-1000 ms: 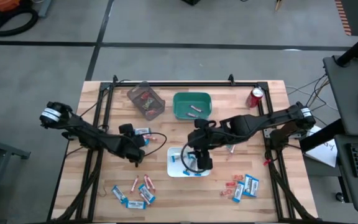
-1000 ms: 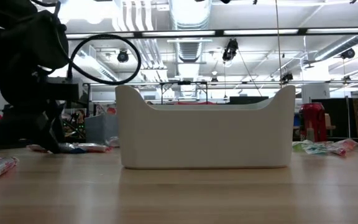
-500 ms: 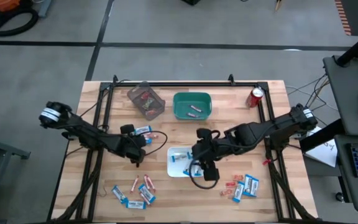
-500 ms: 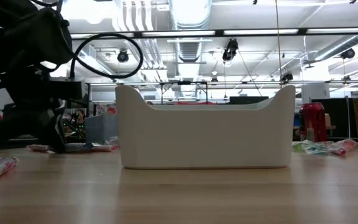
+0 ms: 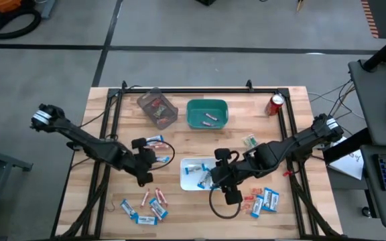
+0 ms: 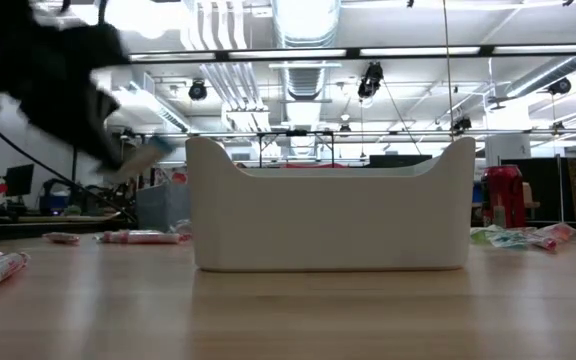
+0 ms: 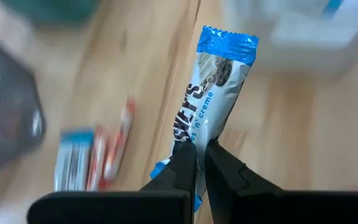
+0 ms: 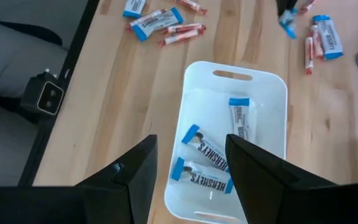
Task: Sort candy
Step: Put the white chocolate bar into the white bin, then put the white candy into the green bin
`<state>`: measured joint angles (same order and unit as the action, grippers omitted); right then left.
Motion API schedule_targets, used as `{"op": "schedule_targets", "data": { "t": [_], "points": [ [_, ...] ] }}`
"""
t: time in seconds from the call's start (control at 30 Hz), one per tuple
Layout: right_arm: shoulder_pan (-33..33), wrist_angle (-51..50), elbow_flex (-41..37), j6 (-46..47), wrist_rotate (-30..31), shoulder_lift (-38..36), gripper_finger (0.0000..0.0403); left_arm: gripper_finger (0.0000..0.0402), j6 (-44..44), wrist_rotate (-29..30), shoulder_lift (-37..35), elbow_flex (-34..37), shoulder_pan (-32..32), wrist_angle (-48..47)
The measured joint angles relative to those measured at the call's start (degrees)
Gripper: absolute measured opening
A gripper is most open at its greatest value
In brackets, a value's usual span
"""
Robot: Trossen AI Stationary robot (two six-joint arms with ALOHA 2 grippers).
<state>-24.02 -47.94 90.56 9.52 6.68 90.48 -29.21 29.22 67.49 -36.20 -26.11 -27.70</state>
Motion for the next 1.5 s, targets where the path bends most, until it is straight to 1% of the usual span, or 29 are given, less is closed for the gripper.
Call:
{"op": "schedule_targets", "data": {
  "t": [0.07,0.2,0.27,0.37,0.43,0.5,0.67,0.77,0.83,0.93,1.07,1.23,1.37,1.5],
  "points": [
    [-0.26,0.92,-0.92,0.02,0.89,0.0,0.0183,0.0,3.12,1.14,-1.13,-1.14,0.0,3.94],
    [-0.5,2.29,-2.23,0.1,1.34,0.0,0.0183,0.0,12.7,1.29,-1.24,-2.77,0.0,18.8],
    [-0.54,2.27,-2.7,0.54,1.44,0.0,0.0183,0.0,17.3,0.65,0.25,-3.25,0.02,27.41],
    [-0.89,2.32,-3.07,1.15,2.24,0.0,0.0183,0.0,22.86,-2.07,3.49,-3.6,0.02,37.73],
    [-1.21,2.35,-3.08,1.18,2.54,0.0,0.0183,0.0,25.15,-3.25,6.19,-4.0,0.04,42.39],
    [-1.55,2.38,-3.08,1.66,2.52,-0.02,0.0183,0.0,25.62,-3.26,9.32,-4.72,0.16,45.38],
    [-2.2,2.2,-3.1,3.62,2.66,-0.37,0.0183,0.0,25.45,-3.22,17.3,-7.77,0.86,45.95],
    [-2.7,2.18,-3.1,4.43,3.89,-0.65,0.0183,0.0,23.69,-3.14,22.55,-10.47,1.6,46.03],
    [-2.84,2.17,-3.1,5.17,4.0,-0.78,0.0183,0.0004,22.43,-3.05,25.61,-12.47,2.09,45.12],
    [-3.14,1.96,-3.1,6.73,4.01,-0.92,0.0183,0.0016,20.92,-2.96,28.41,-15.27,2.59,41.78],
    [-3.58,1.84,-3.1,7.6,4.01,-0.92,0.0183,0.0038,20.1,-2.82,29.02,-17.59,2.91,38.49],
    [-3.64,1.27,-3.1,11.52,4.63,-0.92,0.0183,0.0069,19.69,-2.74,28.06,-17.78,2.99,36.88],
    [-3.75,-1.17,-3.1,15.2,7.4,-0.96,0.0183,0.0089,19.74,-2.71,28.0,-17.77,2.99,35.78],
    [-3.86,-6.79,-3.1,22.2,13.28,-0.96,0.0183,0.0097,19.92,-2.56,26.06,-17.73,2.97,32.37]
  ]
}}
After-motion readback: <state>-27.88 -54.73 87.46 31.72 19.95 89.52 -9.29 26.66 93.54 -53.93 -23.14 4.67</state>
